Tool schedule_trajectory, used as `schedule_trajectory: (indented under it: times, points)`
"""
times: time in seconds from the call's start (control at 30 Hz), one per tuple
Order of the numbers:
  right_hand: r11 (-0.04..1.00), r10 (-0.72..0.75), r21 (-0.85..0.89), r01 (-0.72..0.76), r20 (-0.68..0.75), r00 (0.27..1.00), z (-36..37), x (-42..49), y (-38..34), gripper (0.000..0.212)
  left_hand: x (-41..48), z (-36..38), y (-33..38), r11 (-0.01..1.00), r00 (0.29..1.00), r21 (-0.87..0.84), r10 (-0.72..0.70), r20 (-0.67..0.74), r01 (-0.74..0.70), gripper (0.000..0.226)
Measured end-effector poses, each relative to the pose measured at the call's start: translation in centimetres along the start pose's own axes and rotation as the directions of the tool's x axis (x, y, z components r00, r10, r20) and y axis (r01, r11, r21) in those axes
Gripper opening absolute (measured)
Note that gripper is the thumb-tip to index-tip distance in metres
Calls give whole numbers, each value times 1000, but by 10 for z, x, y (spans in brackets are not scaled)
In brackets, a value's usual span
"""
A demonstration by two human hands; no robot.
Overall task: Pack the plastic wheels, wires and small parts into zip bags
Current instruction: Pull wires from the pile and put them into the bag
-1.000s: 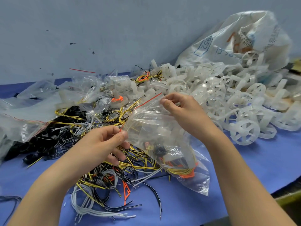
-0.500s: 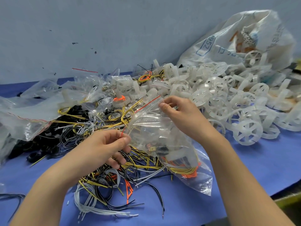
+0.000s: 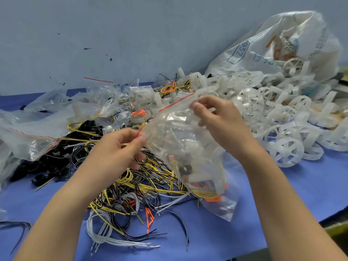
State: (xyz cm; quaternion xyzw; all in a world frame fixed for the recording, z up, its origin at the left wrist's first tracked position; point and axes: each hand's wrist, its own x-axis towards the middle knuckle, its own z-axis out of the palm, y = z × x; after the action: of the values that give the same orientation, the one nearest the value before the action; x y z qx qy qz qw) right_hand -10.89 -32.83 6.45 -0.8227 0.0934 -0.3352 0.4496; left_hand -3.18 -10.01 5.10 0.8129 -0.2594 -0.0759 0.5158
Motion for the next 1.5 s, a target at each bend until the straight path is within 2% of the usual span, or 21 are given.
schedule_trajectory:
  times: [0.1,0.23,0.37,0.43,0.5,0.57,0.67,0.73,0.77,0.83,0.87,0.93,1.03,1.13,1.2,1.27,1.37,1.43,1.5]
  points:
    - [993,-54,94,64,-111,992,-9,2,-15,10,8,-4,14,984,979,-54,162,-120,-169,9]
    - [971,-97,196,135,-194,976,-18,-1,-36,9,9,-10,35,928,912,-94,329,-243,-360,8]
    - [926,-174,281,253,-278,945,-30,-5,-60,10,15,-32,57,854,786,60,501,-363,-516,17]
    - [910,-182,308,277,-302,936,-32,-6,-66,10,21,-40,59,838,743,158,537,-399,-522,22]
    - [909,-130,353,224,-270,954,-30,-9,-66,10,23,-42,56,826,716,238,562,-413,-511,23]
    - [908,-71,388,156,-223,972,-25,-11,-64,10,19,-41,55,820,708,271,572,-414,-504,17]
    - [895,-50,418,160,-262,964,-20,-11,-65,11,14,-40,59,787,667,280,616,-419,-550,11]
    - [882,2,453,130,-279,960,-19,-13,-67,12,13,-39,60,771,665,335,636,-392,-541,5]
    - [880,2,457,134,-284,959,-19,-12,-70,12,14,-39,62,771,682,354,635,-364,-529,5]
    - [884,-54,427,188,-306,950,-18,-13,-73,11,18,-40,60,779,712,367,621,-329,-509,25]
    - [883,-67,421,206,-322,944,-18,-16,-75,11,18,-40,60,784,712,360,615,-339,-506,27]
    - [879,-66,424,217,-343,937,-17,-18,-79,11,15,-41,64,773,668,347,635,-390,-532,11]
    - [895,-114,366,254,-364,925,-10,-20,-78,11,10,-39,67,753,610,311,655,-446,-580,9]
    - [896,-54,398,200,-348,936,-4,-20,-75,12,11,-37,68,778,639,315,627,-446,-544,10]
    - [901,-69,382,206,-342,937,-1,-18,-70,12,11,-39,65,782,637,288,619,-460,-552,12]
    - [900,-40,400,173,-320,946,0,-18,-67,13,11,-40,63,804,667,206,583,-465,-558,10]
    - [893,13,440,95,-235,972,4,-20,-62,12,12,-39,56,848,762,36,492,-420,-528,12]
    - [878,-18,466,108,-193,981,1,-21,-64,12,9,-43,58,830,781,-90,475,-405,-551,11]
    - [858,-56,496,135,-172,984,-8,-22,-68,12,6,-53,62,800,776,-140,498,-387,-583,8]
